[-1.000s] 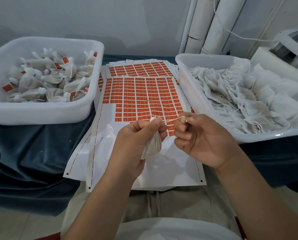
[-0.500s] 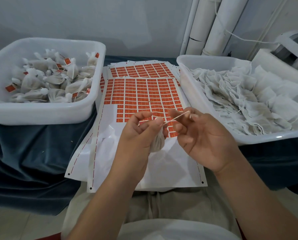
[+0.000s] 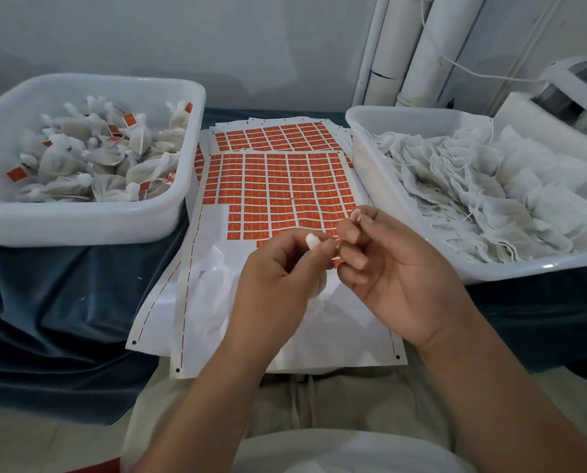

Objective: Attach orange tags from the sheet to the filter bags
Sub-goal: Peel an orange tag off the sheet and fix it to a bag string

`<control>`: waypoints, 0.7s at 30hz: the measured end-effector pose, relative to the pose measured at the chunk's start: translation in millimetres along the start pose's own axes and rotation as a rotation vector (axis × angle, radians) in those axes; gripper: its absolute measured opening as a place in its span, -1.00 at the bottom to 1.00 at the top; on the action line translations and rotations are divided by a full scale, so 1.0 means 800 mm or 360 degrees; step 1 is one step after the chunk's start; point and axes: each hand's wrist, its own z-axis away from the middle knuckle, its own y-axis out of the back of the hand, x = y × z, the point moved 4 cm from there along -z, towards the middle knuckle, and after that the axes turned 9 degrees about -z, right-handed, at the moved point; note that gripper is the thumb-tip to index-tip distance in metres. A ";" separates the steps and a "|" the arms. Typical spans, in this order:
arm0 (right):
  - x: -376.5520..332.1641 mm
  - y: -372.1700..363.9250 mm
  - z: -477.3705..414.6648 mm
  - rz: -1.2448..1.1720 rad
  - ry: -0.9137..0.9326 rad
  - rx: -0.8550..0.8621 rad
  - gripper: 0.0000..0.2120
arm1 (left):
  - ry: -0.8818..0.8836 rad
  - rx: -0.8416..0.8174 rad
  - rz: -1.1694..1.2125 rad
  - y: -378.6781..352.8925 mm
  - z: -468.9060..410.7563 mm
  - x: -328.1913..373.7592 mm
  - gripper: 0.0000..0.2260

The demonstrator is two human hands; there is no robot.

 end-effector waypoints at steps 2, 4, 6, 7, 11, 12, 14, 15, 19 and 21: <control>0.001 0.001 0.000 -0.0010 -0.0038 0.0049 -0.85 | -0.0004 0.0068 -0.0022 0.003 -0.001 -0.002 -0.85; -0.002 0.006 0.000 -0.0022 -0.0083 0.0102 -0.85 | 0.0016 0.0050 -0.0048 0.004 -0.003 -0.003 -0.83; -0.007 0.008 0.000 -0.0020 -0.0114 0.0134 -0.88 | 0.0083 -0.0006 -0.0047 0.001 -0.002 -0.005 -0.81; -0.009 0.009 0.000 -0.0017 -0.0117 0.0136 -0.90 | 0.0112 -0.0030 -0.0039 0.000 -0.001 -0.006 -0.81; -0.014 0.013 0.000 0.0171 -0.0026 0.0125 -0.93 | 0.0151 -0.0110 0.0077 -0.001 0.000 -0.001 -0.84; -0.013 0.013 0.000 0.0294 0.0028 0.0139 -0.92 | 0.0141 -0.0109 0.0095 0.000 0.001 0.000 -0.86; -0.007 0.008 0.000 0.0493 0.0118 0.0196 -0.88 | 0.0100 -0.0109 0.0074 0.002 0.001 0.002 -0.93; -0.002 0.006 0.001 0.0542 0.0140 0.0238 -0.86 | 0.0077 -0.0103 0.0052 0.002 0.001 0.003 -0.96; 0.001 0.000 0.008 0.0816 0.0306 0.0464 -0.85 | 0.0026 -0.0051 -0.0162 -0.001 0.001 0.000 -0.92; -0.005 -0.001 0.012 0.0907 0.0432 0.0546 -0.87 | 0.0012 -0.0084 -0.0256 -0.008 0.003 0.000 -0.88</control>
